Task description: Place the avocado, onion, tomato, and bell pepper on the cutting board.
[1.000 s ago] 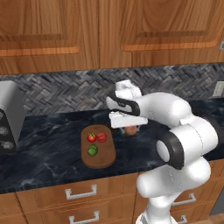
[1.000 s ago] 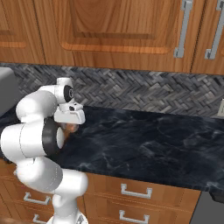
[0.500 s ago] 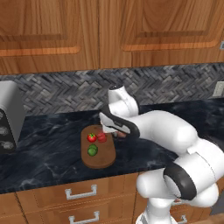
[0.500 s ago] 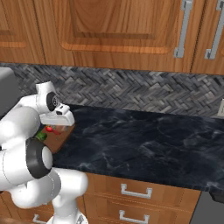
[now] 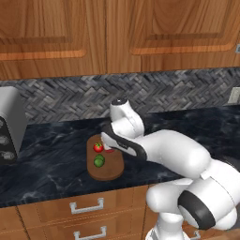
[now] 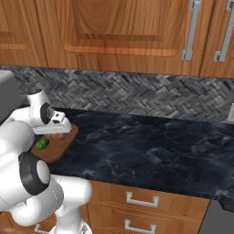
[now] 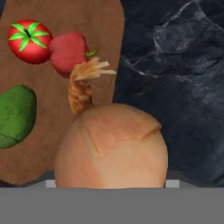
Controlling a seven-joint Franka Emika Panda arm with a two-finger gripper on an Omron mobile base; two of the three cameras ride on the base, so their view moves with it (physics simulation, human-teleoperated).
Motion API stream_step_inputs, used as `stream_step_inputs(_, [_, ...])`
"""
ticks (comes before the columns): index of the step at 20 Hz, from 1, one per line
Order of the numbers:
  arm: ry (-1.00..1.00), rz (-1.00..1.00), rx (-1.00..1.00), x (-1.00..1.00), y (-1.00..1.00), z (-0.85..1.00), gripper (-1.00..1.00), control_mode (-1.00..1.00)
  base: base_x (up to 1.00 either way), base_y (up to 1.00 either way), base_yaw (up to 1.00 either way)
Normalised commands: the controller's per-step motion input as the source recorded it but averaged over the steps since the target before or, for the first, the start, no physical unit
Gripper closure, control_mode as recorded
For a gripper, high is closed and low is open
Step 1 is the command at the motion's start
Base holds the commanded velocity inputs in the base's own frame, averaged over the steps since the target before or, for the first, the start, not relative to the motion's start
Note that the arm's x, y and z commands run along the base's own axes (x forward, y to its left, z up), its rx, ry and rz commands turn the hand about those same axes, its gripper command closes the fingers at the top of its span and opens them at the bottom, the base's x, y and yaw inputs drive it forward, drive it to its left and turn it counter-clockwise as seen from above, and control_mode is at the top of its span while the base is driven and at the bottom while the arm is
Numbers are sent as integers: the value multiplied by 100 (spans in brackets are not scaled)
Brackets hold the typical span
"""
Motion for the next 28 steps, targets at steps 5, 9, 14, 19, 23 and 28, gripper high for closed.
stream_step_inputs(5, [0,22,0,21,30,-4,100,-100,0,0,0])
stream_step_inputs(9, [0,20,0,20,13,-13,100,-100,0,0,0])
stream_step_inputs(14, [0,16,0,9,10,-28,100,-100,0,0,0])
stream_step_inputs(19, [9,16,1,15,9,-32,100,-100,0,0,0])
stream_step_inputs(23, [15,14,2,10,9,-19,100,-100,0,0,0])
stream_step_inputs(28, [12,12,0,9,21,-18,100,-100,0,0,0])
